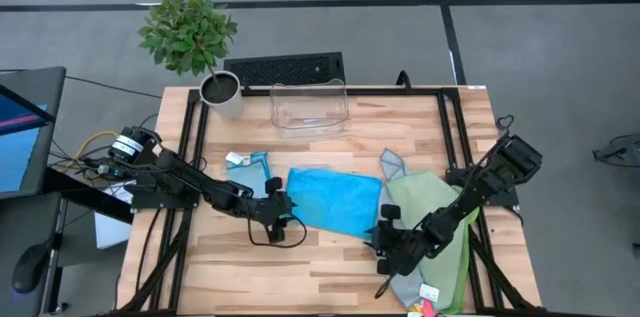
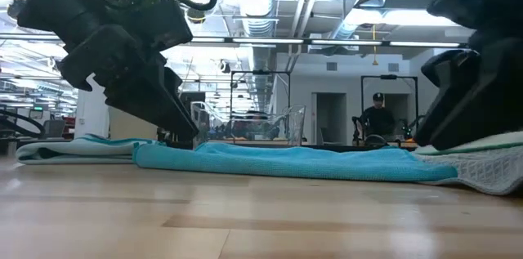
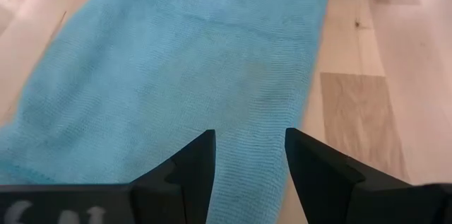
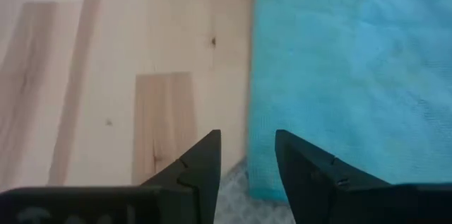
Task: Fold microfiber towels
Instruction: Fold the blue microfiber cloth
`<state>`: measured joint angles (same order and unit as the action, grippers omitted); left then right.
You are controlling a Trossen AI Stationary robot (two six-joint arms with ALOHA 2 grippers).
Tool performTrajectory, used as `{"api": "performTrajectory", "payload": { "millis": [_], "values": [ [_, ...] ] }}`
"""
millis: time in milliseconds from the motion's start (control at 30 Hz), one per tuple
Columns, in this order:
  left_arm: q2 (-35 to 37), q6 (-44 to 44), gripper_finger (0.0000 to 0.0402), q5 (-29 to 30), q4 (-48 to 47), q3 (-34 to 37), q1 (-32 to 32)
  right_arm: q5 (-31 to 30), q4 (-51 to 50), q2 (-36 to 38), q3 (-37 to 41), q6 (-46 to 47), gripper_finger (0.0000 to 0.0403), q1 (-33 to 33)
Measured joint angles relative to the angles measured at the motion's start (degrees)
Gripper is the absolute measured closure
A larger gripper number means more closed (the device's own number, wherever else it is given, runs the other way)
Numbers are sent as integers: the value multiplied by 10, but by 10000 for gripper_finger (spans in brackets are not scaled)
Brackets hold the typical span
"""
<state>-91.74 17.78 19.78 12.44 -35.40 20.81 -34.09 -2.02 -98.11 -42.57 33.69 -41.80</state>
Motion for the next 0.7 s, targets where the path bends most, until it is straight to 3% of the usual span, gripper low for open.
{"api": "performTrajectory", "payload": {
  "millis": [400, 700],
  "values": [
    [-2, 12, 238, -5, -19, 0, 9, 1, 1, -56, -2, 38, 253, 10],
    [-2, 14, 238, -5, -20, 0, 8, 17, -16, -23, 1, 13, 383, 12]
  ]
}}
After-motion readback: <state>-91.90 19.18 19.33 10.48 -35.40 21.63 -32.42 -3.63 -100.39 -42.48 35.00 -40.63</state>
